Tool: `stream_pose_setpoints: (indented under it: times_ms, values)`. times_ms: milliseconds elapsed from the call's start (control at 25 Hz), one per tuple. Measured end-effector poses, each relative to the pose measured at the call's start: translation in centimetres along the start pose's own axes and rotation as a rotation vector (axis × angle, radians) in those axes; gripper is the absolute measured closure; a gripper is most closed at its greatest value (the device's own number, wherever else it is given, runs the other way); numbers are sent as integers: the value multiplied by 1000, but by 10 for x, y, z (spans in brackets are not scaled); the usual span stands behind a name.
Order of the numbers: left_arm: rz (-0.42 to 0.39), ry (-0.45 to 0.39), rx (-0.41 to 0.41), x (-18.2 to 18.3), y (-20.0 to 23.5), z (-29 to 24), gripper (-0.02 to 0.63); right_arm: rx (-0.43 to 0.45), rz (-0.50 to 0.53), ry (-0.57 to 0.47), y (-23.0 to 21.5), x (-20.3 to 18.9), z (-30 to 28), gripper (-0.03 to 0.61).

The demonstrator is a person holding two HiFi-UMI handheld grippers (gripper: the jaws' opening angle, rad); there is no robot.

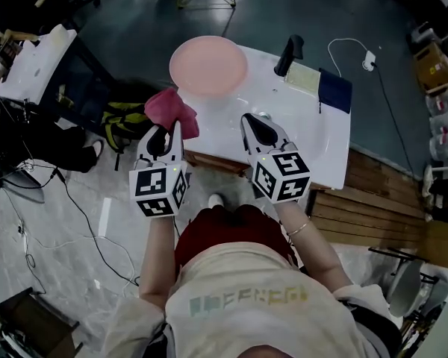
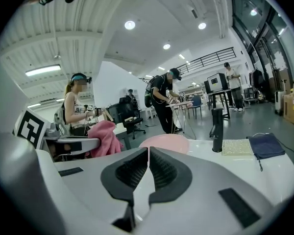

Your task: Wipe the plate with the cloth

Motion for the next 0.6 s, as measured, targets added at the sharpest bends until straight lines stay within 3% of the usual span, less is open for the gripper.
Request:
stream_pose_setpoints:
  times_ms: [600]
  values:
    - [-27, 17, -13, 19, 20, -44, 546, -86, -3, 45, -27, 15, -50, 540]
Point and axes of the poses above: the fingertips, and each gripper's own axes: z backward along the fingers, y to its left, x out of its top, the point moved 8 cm from there along z, backward along the fingers, and after that the axes turned 8 degrees about y, right-handed, at the moved point
